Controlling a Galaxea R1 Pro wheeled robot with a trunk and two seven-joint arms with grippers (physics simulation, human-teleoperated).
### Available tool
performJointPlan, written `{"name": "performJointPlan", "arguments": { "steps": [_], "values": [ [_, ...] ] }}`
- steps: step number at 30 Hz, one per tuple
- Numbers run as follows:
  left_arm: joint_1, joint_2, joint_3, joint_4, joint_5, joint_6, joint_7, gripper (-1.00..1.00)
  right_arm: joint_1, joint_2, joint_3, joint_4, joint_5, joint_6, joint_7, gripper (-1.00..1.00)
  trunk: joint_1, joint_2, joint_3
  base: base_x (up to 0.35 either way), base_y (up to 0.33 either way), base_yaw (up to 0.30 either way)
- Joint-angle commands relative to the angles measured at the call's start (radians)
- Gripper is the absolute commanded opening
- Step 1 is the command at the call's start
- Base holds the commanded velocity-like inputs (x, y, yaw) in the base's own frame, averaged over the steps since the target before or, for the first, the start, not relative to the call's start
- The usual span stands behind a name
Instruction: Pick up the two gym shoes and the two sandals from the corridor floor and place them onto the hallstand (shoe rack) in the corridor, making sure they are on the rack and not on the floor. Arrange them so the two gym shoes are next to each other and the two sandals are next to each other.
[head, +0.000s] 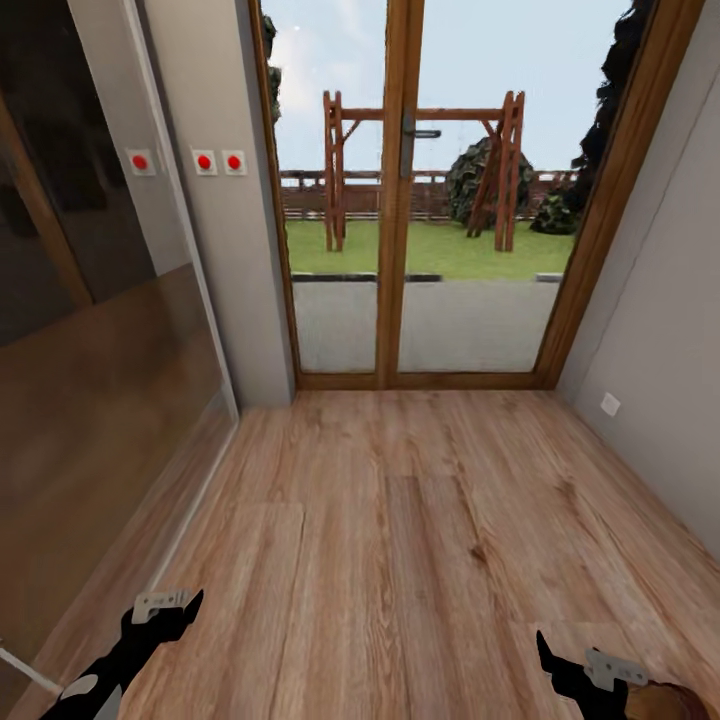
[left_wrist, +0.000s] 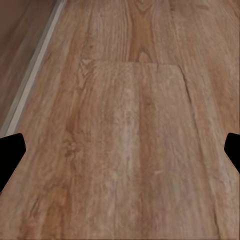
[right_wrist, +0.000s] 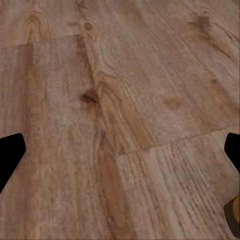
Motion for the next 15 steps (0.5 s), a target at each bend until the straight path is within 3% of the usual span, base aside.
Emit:
{"name": "performJointPlan", "arguments": {
  "steps": [1,15],
  "values": [
    [-0.001,0.0,0.008,0.001,-0.01,-0.004,-0.004,1.0,-0.001,0.0,0.004,0.001,-0.011,-0.003,0.007,1.0,0.0,0.0,-0.001,0.339,0.096,-0.128],
    [-0.001,-0.001,0.008,0.001,-0.01,-0.004,-0.004,1.0,-0.001,0.0,0.005,0.001,-0.011,-0.003,0.007,1.0,0.0,0.0,-0.001,0.339,0.096,-0.232]
  ]
}}
